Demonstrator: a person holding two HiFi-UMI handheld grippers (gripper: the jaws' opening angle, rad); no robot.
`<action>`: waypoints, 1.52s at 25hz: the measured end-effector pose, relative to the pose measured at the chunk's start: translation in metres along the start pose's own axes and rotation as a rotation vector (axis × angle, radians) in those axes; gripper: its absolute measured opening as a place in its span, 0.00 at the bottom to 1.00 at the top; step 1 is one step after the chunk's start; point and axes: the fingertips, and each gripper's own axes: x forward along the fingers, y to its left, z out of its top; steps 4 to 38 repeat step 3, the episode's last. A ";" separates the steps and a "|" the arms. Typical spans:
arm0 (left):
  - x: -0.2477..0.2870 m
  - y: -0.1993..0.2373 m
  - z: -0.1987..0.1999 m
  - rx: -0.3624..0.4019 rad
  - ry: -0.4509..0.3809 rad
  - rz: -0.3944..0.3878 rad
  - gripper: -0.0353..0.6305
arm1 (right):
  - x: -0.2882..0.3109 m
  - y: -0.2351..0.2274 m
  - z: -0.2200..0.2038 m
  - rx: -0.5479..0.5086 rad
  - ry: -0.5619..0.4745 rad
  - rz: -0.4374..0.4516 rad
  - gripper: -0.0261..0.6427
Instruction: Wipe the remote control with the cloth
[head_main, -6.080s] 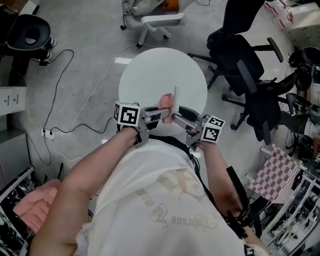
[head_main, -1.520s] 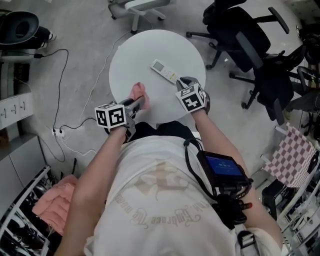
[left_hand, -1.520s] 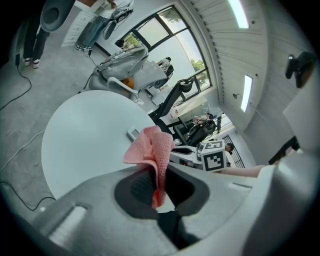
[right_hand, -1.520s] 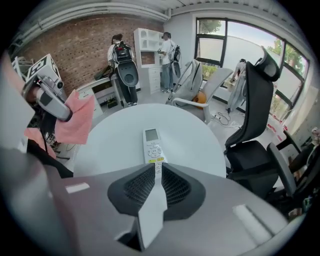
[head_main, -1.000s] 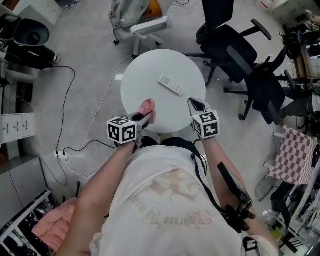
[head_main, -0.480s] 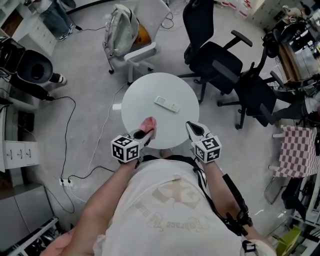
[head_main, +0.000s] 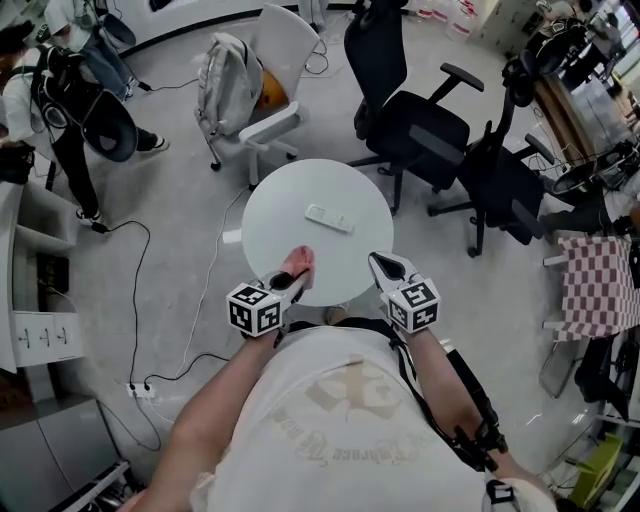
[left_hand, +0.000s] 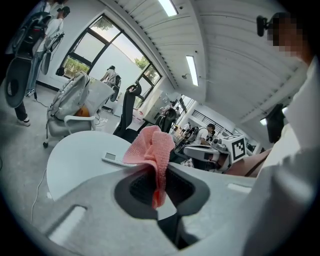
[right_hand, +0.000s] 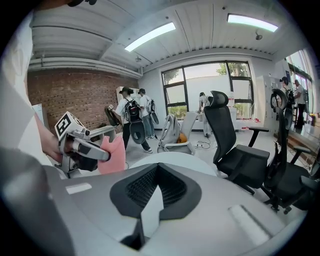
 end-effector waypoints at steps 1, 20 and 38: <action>-0.001 -0.001 -0.002 0.001 0.001 -0.002 0.09 | -0.001 0.002 -0.001 0.000 -0.001 -0.001 0.05; -0.002 -0.003 -0.005 0.003 0.003 -0.008 0.09 | -0.003 0.005 -0.003 0.000 -0.002 -0.003 0.05; -0.002 -0.003 -0.005 0.003 0.003 -0.008 0.09 | -0.003 0.005 -0.003 0.000 -0.002 -0.003 0.05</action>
